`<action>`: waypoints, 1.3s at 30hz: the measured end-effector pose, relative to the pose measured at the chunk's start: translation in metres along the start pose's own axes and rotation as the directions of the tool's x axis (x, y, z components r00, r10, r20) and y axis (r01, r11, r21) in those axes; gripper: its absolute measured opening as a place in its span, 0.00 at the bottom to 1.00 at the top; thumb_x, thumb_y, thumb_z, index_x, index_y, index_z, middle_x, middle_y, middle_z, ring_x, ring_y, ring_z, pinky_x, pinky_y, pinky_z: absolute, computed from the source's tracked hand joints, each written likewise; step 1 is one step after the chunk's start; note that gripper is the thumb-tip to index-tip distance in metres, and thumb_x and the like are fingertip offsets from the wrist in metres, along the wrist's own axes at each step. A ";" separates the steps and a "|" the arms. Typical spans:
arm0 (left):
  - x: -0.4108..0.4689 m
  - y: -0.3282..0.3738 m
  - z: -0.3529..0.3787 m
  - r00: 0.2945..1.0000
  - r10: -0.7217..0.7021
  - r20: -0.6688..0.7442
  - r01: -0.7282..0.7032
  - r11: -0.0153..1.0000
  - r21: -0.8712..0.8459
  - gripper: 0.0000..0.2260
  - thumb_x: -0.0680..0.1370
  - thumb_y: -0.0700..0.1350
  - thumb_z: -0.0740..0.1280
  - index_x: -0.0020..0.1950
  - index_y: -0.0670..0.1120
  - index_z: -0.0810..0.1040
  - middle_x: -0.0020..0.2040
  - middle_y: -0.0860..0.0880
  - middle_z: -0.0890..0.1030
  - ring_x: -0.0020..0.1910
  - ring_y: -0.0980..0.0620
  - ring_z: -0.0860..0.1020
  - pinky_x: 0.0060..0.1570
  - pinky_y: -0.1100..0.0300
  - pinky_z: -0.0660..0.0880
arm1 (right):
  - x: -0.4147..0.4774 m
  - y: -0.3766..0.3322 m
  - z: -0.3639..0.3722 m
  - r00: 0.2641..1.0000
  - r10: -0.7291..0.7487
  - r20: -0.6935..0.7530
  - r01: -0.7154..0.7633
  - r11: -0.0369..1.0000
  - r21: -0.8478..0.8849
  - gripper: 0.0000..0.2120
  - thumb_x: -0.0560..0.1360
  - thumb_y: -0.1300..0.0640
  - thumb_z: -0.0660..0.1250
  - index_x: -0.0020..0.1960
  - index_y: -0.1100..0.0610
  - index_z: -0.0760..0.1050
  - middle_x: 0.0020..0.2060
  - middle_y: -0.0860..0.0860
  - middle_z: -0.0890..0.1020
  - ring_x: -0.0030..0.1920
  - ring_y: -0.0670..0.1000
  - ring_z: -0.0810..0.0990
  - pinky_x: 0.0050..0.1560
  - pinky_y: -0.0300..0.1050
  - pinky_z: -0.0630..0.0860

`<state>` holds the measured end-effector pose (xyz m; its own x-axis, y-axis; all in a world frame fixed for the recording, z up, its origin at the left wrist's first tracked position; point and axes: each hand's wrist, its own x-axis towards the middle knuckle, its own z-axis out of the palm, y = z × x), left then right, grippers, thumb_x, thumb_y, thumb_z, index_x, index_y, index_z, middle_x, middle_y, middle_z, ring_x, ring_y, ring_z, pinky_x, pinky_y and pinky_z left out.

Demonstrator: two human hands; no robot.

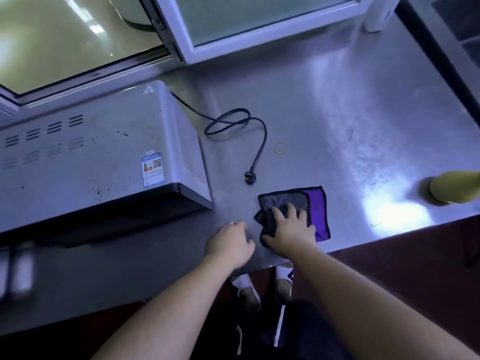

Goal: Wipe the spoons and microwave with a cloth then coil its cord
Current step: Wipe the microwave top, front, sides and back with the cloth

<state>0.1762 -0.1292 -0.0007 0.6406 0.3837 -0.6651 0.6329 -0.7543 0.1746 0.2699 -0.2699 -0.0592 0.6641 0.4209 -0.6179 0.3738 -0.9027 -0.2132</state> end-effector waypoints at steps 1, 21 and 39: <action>0.000 -0.001 0.002 1.000 -0.006 -0.002 0.006 1.000 -0.013 0.18 0.79 0.54 0.62 0.68 0.53 0.74 0.66 0.51 0.76 0.64 0.47 0.76 0.59 0.48 0.78 | 0.000 0.001 0.003 1.000 -0.007 -0.026 0.006 0.999 -0.035 0.39 0.74 0.33 0.65 0.79 0.42 0.54 0.79 0.53 0.55 0.75 0.62 0.56 0.64 0.63 0.69; -0.030 -0.018 -0.016 0.995 -0.047 -0.089 0.038 0.994 -0.102 0.17 0.79 0.53 0.61 0.68 0.56 0.74 0.66 0.55 0.77 0.62 0.49 0.77 0.58 0.51 0.78 | -0.003 0.006 -0.014 0.981 -0.165 0.102 0.166 0.986 -0.006 0.20 0.76 0.61 0.59 0.67 0.52 0.64 0.63 0.54 0.71 0.61 0.62 0.67 0.54 0.60 0.74; -0.069 -0.108 -0.071 0.949 -0.050 -0.311 -0.013 0.980 -0.198 0.15 0.80 0.52 0.62 0.66 0.57 0.75 0.62 0.57 0.78 0.58 0.52 0.78 0.53 0.54 0.78 | -0.038 -0.095 -0.096 0.976 -0.057 -0.212 0.202 0.608 0.768 0.04 0.80 0.59 0.59 0.52 0.53 0.72 0.45 0.51 0.80 0.46 0.53 0.77 0.43 0.47 0.71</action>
<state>0.0946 -0.0362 0.0781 0.7116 0.5676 -0.4140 0.6979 -0.6389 0.3236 0.2712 -0.1911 0.0567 0.7639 0.4811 -0.4301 -0.1352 -0.5324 -0.8356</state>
